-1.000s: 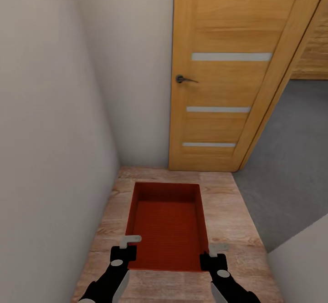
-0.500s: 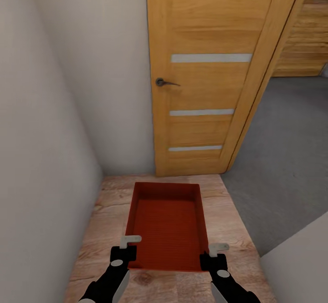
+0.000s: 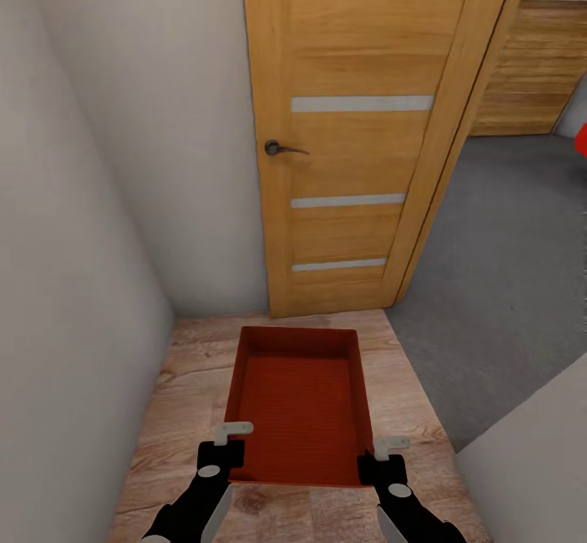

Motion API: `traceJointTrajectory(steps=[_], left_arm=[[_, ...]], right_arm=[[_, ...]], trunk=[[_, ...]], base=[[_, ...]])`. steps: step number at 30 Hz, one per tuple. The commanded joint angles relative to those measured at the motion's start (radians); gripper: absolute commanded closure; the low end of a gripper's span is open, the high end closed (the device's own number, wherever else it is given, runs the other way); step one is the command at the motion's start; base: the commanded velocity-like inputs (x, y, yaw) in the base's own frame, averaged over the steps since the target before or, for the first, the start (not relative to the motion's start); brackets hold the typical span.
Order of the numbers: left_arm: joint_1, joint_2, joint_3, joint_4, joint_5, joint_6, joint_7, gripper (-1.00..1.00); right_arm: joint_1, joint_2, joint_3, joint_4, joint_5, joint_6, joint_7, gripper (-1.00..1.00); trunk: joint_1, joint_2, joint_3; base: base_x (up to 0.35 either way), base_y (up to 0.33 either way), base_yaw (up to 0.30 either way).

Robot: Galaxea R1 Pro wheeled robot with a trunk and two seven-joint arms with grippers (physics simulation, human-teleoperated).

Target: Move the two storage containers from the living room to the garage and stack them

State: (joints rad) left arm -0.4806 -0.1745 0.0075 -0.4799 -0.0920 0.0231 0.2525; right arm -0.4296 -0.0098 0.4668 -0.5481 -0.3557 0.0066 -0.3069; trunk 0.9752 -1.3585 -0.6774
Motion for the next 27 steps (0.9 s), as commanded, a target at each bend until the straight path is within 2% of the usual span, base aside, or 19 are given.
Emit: traceJointTrajectory(steps=[1,16,27], left_arm=[[0.000,0.000,-0.018,0.046,-0.011,0.003,-0.027,1.00],[0.000,0.000,-0.018,0.046,-0.011,0.005,-0.027,1.00],[0.000,0.000,-0.019,0.046,-0.011,0.006,-0.027,1.00]], right_arm=[[-0.003,-0.035,0.007,-0.004,0.003,0.001,-0.001,1.00],[-0.003,-0.035,0.007,-0.004,0.003,0.001,-0.001,1.00],[-0.003,-0.035,0.008,-0.004,0.003,0.001,-0.001,1.00]], trunk=[[0.000,-0.001,-0.001],[0.000,-0.001,-0.001],[0.000,-0.001,-0.001]], base=[[0.000,0.000,-0.234],[0.002,0.000,-0.233],[0.274,0.000,-0.024]])
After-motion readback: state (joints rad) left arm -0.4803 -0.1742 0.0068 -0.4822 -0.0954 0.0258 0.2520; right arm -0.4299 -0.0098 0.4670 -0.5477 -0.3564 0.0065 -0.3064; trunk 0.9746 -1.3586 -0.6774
